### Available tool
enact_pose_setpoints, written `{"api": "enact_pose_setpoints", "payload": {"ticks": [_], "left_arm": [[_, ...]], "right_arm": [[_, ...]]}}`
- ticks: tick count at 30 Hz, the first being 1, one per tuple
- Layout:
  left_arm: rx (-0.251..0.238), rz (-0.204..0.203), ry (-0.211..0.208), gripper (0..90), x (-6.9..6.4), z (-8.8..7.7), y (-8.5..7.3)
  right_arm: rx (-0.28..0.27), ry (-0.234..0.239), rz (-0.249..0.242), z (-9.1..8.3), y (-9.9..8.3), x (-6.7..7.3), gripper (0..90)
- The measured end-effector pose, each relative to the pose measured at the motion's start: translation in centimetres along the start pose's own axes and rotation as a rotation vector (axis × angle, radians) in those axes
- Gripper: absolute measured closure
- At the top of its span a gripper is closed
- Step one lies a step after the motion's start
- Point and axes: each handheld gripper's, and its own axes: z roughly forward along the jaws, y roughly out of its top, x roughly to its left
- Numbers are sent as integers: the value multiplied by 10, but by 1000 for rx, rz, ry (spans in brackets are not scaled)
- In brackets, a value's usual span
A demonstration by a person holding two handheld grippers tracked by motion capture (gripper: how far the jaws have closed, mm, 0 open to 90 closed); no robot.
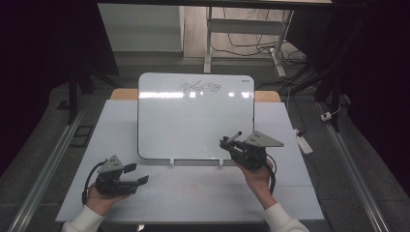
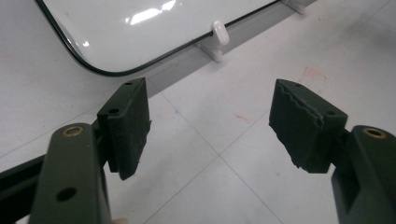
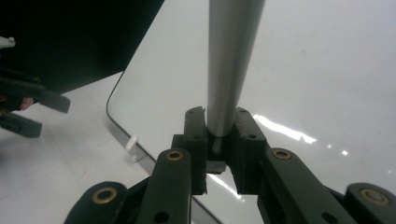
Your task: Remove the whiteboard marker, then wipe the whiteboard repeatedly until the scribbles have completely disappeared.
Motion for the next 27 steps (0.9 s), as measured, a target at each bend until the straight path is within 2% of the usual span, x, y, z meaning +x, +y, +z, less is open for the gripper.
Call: {"api": "enact_pose_setpoints", "payload": {"ticks": [2,4,5,7,9,10,11,13,14,16,17,18,19,21,22,23,24,27], "left_arm": [[4,2,0,296,0,1,-1],[6,3,2,295,-1,2,-1],[5,3,2,295,-2,2,-1],[7,10,2,294,-3,3,-1],[8,14,5,292,-4,3,-2],[8,15,6,292,-4,3,-2],[8,15,9,292,-4,3,-3],[11,13,7,292,-4,4,-4],[12,13,6,292,-4,5,-4],[10,15,7,292,-4,5,-4],[9,17,7,292,-4,5,-5],[8,18,10,292,-4,5,-5],[9,18,10,292,-4,6,-5],[13,22,11,292,-4,7,-6],[16,22,10,292,-4,8,-6],[19,25,8,292,-4,8,-6],[20,25,7,292,-3,8,-6],[16,20,7,292,-2,8,-6]], "right_arm": [[-9,-7,-3,1,4,-2,776],[-58,-24,16,10,18,-12,776],[-58,-24,16,10,18,-12,776],[-96,-67,-4,22,36,-22,776],[-112,-93,-9,31,48,-30,776],[-112,-93,-9,31,48,-30,776],[-126,-124,-14,40,60,-38,777],[-135,-139,-15,44,66,-41,776],[-147,-170,-13,53,76,-48,776],[-152,-187,-18,57,81,-52,776],[-147,-224,-40,67,89,-60,776],[-142,-240,-43,71,93,-64,776],[-142,-240,-43,71,93,-64,776],[-142,-266,-42,79,98,-73,776],[-151,-288,-42,84,103,-82,776],[-151,-288,-42,84,103,-82,776],[-158,-301,-26,90,107,-90,776],[-148,-298,-17,97,106,-94,777]]}}
